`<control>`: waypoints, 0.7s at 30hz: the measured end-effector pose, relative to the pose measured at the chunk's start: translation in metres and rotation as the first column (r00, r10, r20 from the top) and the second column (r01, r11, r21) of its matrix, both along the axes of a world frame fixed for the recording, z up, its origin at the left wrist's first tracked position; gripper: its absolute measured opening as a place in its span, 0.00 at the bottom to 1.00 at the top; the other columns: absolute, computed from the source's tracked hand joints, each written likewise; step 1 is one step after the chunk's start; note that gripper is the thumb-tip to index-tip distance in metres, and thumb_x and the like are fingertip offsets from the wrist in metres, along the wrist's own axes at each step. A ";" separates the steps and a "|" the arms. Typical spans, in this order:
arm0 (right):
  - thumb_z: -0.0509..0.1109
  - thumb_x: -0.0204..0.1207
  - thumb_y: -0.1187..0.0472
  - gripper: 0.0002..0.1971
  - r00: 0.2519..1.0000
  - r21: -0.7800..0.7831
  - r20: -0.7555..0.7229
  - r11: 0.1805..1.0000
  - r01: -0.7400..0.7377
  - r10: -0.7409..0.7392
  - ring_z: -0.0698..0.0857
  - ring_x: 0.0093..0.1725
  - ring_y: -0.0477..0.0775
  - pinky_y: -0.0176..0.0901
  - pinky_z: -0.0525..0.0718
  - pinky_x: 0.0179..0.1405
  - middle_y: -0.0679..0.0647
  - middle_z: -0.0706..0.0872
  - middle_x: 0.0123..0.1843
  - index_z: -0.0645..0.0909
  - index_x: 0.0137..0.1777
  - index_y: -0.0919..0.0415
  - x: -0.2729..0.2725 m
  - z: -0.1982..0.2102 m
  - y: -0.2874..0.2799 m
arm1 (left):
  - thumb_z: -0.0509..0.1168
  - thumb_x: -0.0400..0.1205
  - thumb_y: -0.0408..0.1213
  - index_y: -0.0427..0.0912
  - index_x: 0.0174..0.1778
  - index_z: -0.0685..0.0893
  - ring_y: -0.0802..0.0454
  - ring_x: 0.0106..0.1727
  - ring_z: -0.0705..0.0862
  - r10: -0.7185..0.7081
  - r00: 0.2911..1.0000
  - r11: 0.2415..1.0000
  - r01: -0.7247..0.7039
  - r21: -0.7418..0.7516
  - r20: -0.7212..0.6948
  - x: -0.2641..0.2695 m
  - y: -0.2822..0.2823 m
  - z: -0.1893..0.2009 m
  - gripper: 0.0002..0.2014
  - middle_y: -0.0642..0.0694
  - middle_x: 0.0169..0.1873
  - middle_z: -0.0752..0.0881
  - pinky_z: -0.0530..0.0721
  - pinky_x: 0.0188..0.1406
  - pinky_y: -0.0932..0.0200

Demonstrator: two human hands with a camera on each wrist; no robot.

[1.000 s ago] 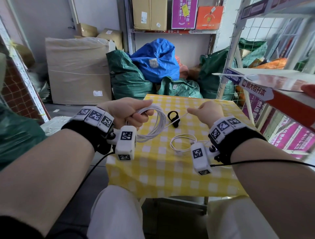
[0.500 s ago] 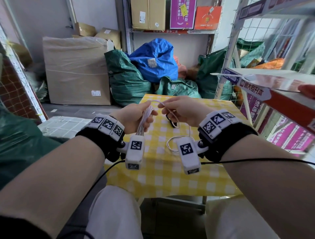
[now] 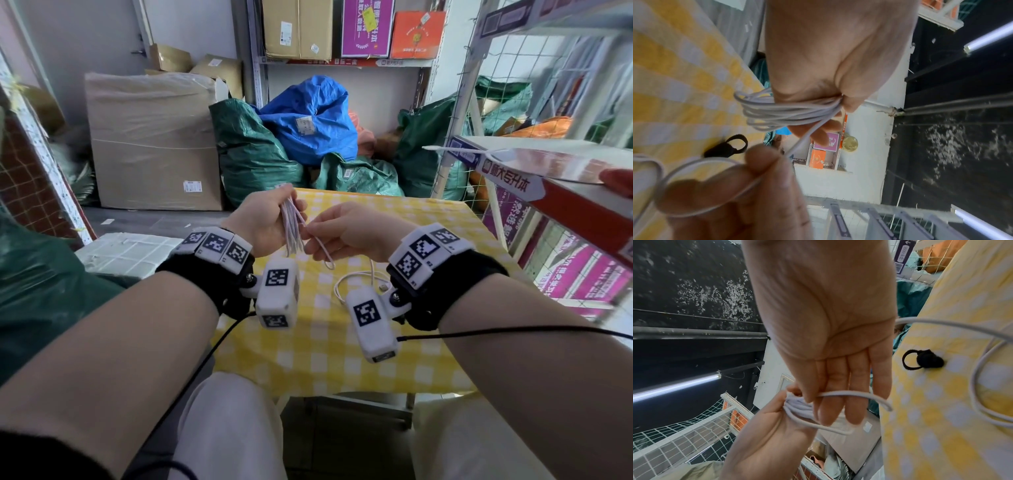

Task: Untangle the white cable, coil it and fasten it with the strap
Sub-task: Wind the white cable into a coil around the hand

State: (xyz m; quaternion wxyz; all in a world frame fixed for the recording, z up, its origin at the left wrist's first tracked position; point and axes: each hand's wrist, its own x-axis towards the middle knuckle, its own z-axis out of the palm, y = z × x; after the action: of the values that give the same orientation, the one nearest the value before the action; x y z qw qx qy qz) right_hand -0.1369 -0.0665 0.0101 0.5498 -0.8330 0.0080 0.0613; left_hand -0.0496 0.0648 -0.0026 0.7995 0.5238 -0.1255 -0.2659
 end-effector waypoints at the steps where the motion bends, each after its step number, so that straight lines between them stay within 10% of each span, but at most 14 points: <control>1: 0.65 0.82 0.61 0.08 1.000 -0.023 -0.018 1.000 -0.020 0.020 0.87 0.37 0.50 0.45 0.87 0.51 0.54 0.89 0.39 0.84 0.44 0.61 0.000 -0.002 -0.002 | 0.49 0.89 0.44 0.41 0.36 0.71 0.49 0.32 0.76 0.021 0.999 0.997 -0.024 -0.068 -0.035 0.003 0.002 0.001 0.17 0.45 0.31 0.75 0.77 0.41 0.54; 7: 0.62 0.83 0.54 0.12 0.993 -0.161 -0.097 0.983 -0.087 0.072 0.87 0.44 0.48 0.48 0.80 0.60 0.49 0.87 0.34 0.84 0.44 0.57 0.000 -0.009 -0.011 | 0.43 0.88 0.52 0.44 0.35 0.70 0.56 0.21 0.70 -0.146 0.975 0.896 0.059 -0.440 -0.167 0.011 0.016 0.009 0.22 0.52 0.23 0.71 0.80 0.28 0.63; 15: 0.61 0.79 0.39 0.24 0.993 -0.371 -0.114 0.929 -0.006 -0.039 0.85 0.37 0.51 0.46 0.82 0.50 0.51 0.81 0.27 0.74 0.32 0.58 0.002 -0.021 -0.032 | 0.41 0.87 0.55 0.41 0.32 0.79 0.60 0.18 0.57 -0.343 0.939 0.863 0.299 -0.408 -0.037 0.012 0.030 0.015 0.30 0.53 0.16 0.70 0.65 0.19 0.65; 21: 0.63 0.77 0.38 0.23 0.977 -0.436 -0.089 0.890 0.135 -0.192 0.77 0.26 0.52 0.51 0.83 0.45 0.55 0.74 0.31 0.73 0.38 0.60 0.005 -0.025 -0.048 | 0.46 0.87 0.48 0.30 0.48 0.79 0.50 0.24 0.66 -0.660 0.751 0.684 0.589 -0.430 -0.021 0.015 0.037 0.013 0.25 0.46 0.26 0.68 0.63 0.32 0.55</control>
State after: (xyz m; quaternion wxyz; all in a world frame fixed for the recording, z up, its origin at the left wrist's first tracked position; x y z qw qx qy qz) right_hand -0.1322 -0.1145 -0.0153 0.3552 -0.9238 0.1272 0.0657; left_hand -0.0344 0.1020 0.0099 0.7566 0.2503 -0.2776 -0.5365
